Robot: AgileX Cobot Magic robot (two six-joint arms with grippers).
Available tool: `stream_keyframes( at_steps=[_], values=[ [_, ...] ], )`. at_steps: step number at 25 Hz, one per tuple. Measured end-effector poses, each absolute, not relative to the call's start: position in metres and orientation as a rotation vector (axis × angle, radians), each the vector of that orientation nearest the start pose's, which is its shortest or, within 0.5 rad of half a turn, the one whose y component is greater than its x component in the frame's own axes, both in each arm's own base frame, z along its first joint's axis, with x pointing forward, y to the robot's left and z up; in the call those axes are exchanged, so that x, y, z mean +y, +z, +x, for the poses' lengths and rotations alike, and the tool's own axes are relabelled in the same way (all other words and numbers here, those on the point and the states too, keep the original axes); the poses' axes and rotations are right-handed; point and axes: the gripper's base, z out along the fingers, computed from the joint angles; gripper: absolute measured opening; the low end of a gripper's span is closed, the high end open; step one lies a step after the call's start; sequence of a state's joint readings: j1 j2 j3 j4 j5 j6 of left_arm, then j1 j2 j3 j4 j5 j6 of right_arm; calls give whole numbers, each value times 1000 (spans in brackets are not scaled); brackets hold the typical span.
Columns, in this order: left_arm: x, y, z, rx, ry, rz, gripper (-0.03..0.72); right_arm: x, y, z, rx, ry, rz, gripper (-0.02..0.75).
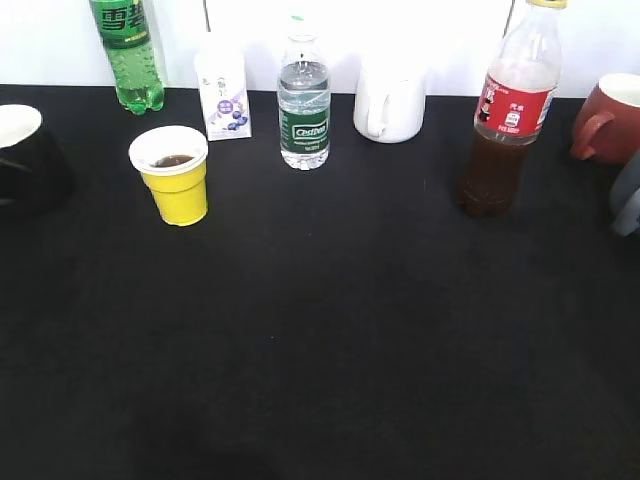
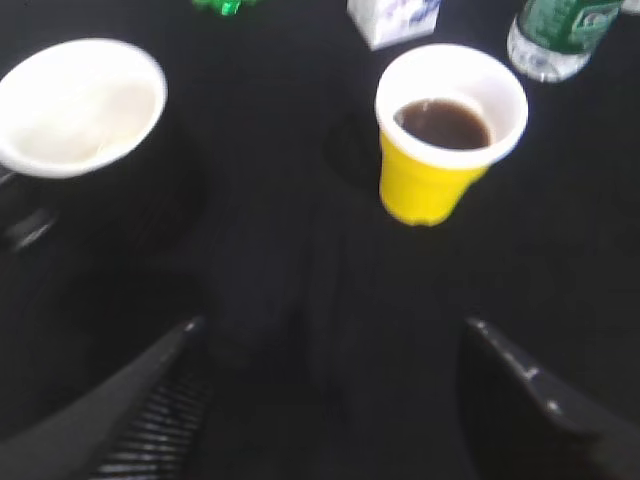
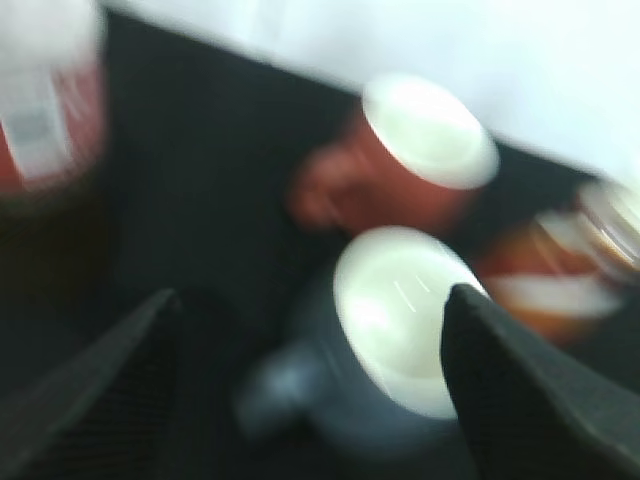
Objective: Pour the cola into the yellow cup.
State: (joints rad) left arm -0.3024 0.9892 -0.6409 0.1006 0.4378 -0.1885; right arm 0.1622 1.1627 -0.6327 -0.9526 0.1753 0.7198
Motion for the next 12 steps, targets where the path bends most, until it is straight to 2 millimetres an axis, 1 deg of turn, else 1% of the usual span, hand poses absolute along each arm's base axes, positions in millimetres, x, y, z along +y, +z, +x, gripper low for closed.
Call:
stream_keyframes(
  at_steps=[1,2,4,5,7,9,10,11,12],
  values=[
    [-52,284,181,2270,-163,203,561,31,266,227,2123,-175,-275,594],
    [-49,290,172,2268,-161,198,555,39,270,218,2140,-123,-233,594],
    [-42,302,150,2241,-164,185,553,52,288,193,2111,-13,-202,594],
    [-37,310,135,2210,-177,173,552,53,300,178,2100,3,-212,594],
    [-30,316,110,2205,-200,158,550,47,321,144,2097,57,-227,594],
    [-24,319,78,2206,-219,215,551,36,324,117,2170,78,-243,594],
    [-20,320,60,2201,-232,244,551,29,325,99,2185,98,-253,594],
    [-16,319,41,2184,-252,266,551,22,327,81,2181,135,-256,594],
    [-12,318,23,2164,-271,273,551,15,331,63,2141,185,-241,594]
  ],
)
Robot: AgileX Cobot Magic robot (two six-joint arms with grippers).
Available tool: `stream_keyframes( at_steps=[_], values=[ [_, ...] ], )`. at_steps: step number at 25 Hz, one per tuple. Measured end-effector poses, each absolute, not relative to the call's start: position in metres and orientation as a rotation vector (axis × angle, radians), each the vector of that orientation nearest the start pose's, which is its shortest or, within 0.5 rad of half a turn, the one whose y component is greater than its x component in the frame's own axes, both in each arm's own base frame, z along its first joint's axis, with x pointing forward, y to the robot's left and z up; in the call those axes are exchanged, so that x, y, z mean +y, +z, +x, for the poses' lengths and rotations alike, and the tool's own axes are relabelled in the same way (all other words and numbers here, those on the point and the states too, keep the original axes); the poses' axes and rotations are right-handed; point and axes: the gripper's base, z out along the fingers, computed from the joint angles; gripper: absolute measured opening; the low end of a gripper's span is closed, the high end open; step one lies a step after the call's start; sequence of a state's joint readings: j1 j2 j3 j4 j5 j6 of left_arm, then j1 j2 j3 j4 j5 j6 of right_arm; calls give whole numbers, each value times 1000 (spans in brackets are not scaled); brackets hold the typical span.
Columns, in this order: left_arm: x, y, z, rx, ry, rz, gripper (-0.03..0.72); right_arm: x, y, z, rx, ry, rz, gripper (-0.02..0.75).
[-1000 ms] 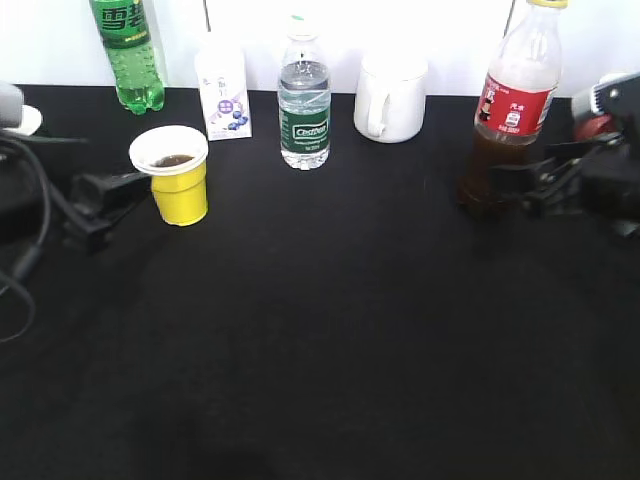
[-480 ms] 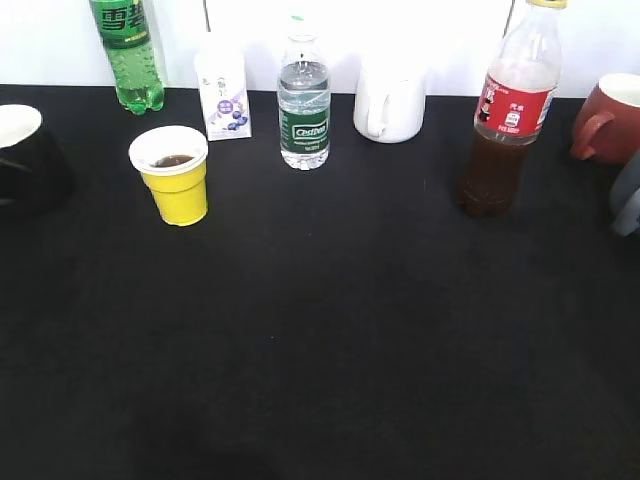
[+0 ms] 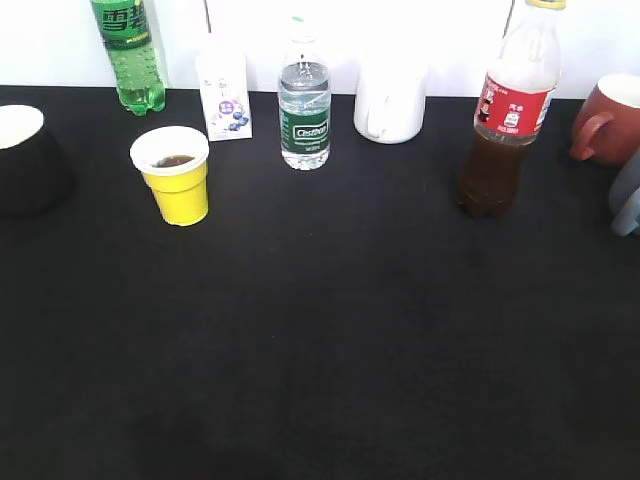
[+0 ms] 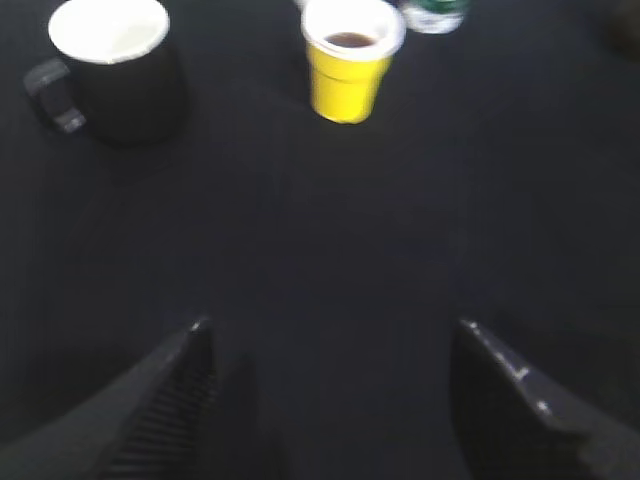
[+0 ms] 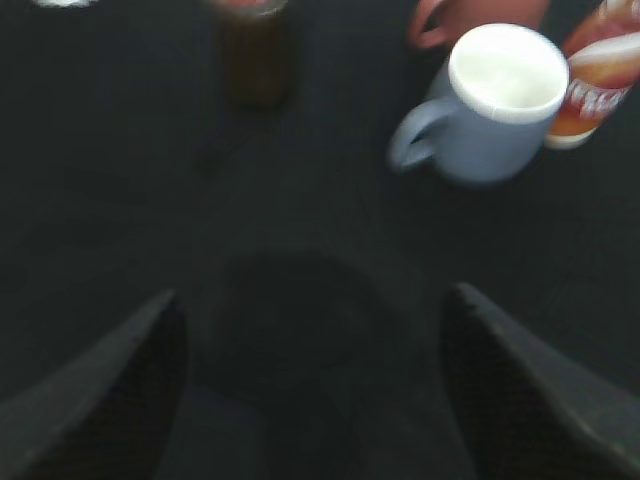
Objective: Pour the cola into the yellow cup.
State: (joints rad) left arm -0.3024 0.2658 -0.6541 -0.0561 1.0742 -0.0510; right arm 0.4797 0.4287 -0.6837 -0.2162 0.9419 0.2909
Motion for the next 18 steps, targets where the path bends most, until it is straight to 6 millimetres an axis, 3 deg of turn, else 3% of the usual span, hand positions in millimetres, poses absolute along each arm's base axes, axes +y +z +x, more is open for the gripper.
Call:
stream_keyframes(
  at_steps=[3,5,7,11,18],
  values=[
    [0,301,-18,2094,-268,316,550,-19,319,14,2125,100,-182,594],
    [1,284,-23,2114,-257,325,550,-31,302,-7,2077,113,-152,594],
    [5,285,-21,2097,-207,312,550,-33,283,-8,2093,94,-160,594],
    [6,285,-18,2072,-186,306,538,-17,280,0,2006,216,-260,594],
    [-2,281,-9,2013,-264,303,531,-15,281,0,1994,223,-277,594]
  ],
)
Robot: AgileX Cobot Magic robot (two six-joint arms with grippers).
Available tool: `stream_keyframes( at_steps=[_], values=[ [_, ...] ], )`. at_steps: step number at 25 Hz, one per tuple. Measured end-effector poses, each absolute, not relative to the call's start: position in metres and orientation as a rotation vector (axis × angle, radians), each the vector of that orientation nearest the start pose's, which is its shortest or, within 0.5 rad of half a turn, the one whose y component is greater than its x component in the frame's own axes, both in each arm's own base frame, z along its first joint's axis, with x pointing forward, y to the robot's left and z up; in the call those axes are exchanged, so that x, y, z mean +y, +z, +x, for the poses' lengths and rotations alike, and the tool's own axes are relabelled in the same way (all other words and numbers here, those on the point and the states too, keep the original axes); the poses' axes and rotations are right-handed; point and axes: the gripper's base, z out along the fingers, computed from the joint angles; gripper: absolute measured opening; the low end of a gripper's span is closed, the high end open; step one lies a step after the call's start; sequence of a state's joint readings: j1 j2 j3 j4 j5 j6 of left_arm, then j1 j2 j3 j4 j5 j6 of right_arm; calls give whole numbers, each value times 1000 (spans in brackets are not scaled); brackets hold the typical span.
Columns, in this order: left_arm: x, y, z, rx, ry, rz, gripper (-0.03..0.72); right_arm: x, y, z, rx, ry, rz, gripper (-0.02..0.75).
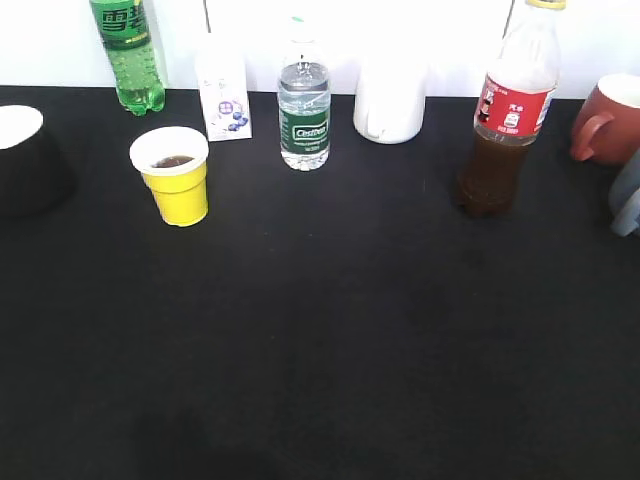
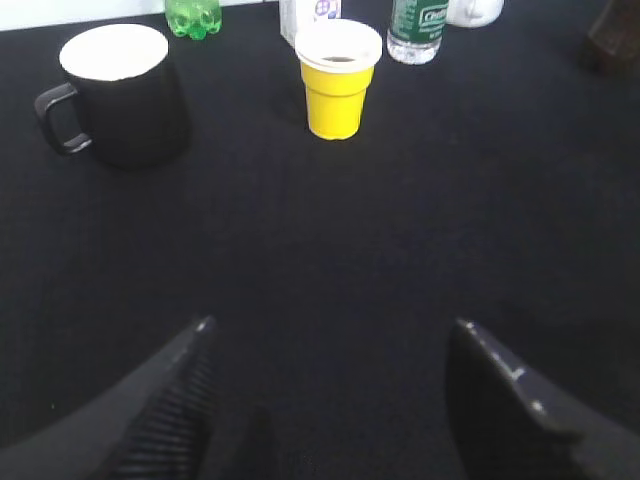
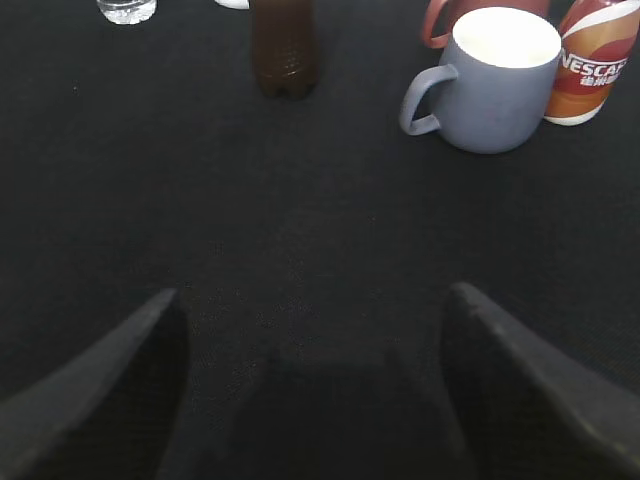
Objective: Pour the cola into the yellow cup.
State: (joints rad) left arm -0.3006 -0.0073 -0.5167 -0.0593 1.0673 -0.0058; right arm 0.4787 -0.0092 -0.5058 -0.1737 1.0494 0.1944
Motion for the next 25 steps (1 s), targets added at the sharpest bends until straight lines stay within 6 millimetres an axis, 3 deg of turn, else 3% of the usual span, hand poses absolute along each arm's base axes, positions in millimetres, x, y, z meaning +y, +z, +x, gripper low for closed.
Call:
stream_keyframes(
  at_steps=[6,8,12,15,25],
  values=[
    [-2,282,-9,2012,-264,297,531,-15,281,0,1993,229,-277,594],
    [-3,282,-9,2018,-219,225,528,-15,281,0,1993,218,-259,594],
    [-5,282,-8,2025,-97,27,511,-14,281,-4,2002,67,-24,594],
    [-5,282,-8,2025,-81,0,503,-14,281,-6,1999,-15,104,594],
    [-5,282,-8,2025,-81,0,478,-14,281,-6,1998,-28,124,593]
  ],
)
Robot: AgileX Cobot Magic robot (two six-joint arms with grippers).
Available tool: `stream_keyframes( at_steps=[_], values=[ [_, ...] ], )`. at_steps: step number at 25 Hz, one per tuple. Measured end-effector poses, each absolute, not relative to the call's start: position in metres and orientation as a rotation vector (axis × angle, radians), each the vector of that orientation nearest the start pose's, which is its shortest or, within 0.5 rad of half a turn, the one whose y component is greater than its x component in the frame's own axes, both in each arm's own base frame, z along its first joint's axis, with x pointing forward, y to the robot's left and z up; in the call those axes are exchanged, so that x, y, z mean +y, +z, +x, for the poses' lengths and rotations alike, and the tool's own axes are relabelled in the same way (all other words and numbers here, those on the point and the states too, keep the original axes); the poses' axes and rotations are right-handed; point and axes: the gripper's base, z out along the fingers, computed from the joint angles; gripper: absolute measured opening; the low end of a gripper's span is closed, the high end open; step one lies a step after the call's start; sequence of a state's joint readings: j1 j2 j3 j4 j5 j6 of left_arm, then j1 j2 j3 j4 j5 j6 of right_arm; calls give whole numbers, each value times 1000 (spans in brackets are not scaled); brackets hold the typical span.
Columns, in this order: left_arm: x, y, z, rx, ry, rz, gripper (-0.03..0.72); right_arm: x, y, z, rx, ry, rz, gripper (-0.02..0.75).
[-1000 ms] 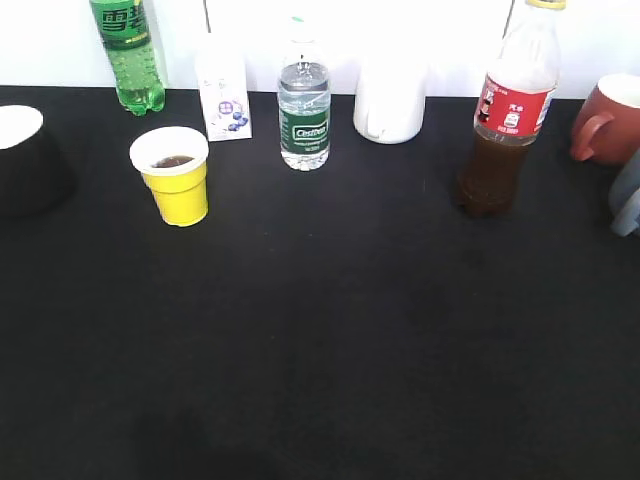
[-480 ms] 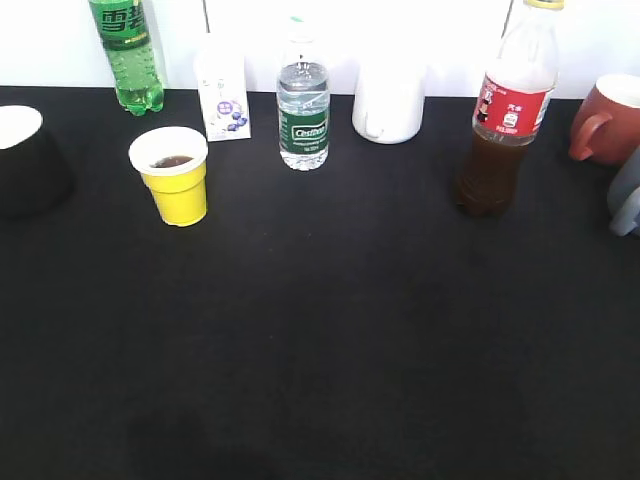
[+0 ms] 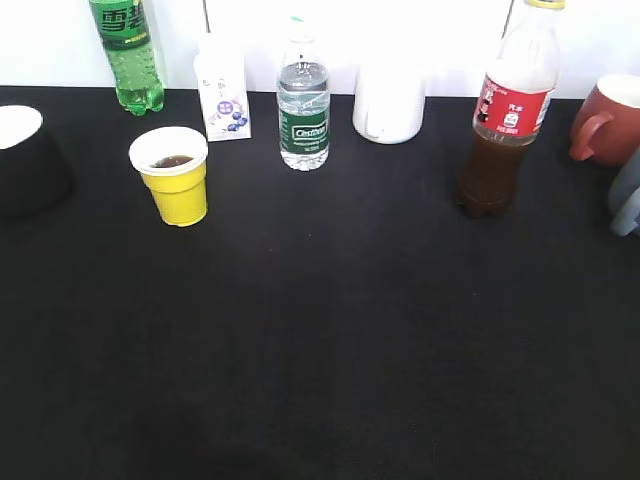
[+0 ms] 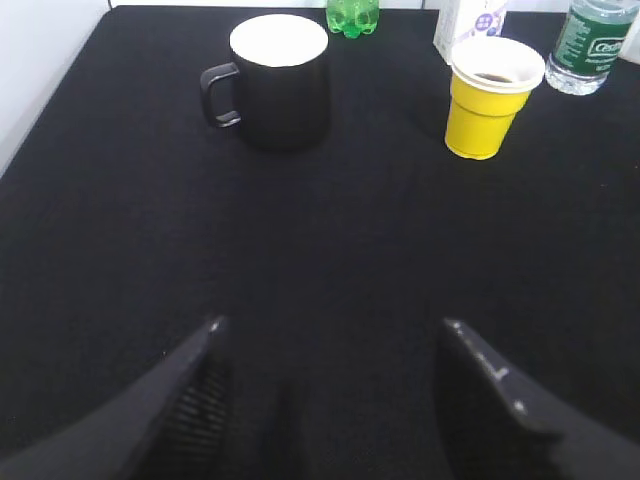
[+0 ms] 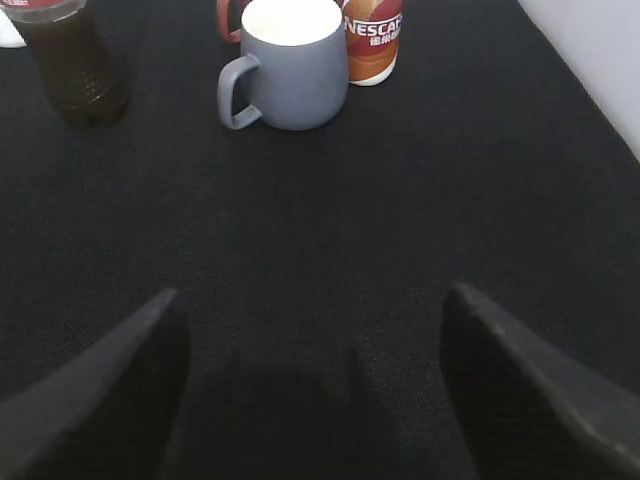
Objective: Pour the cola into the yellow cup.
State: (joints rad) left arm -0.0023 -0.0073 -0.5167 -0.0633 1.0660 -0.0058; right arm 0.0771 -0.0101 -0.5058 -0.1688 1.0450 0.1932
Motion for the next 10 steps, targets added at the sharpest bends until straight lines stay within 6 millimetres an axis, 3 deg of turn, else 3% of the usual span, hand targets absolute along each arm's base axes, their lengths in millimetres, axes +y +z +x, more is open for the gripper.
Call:
stream_keyframes(
  at_steps=[10],
  values=[
    [-5,282,-8,2025,-81,0,461,-14,281,-6,1997,-28,123,591]
  ],
)
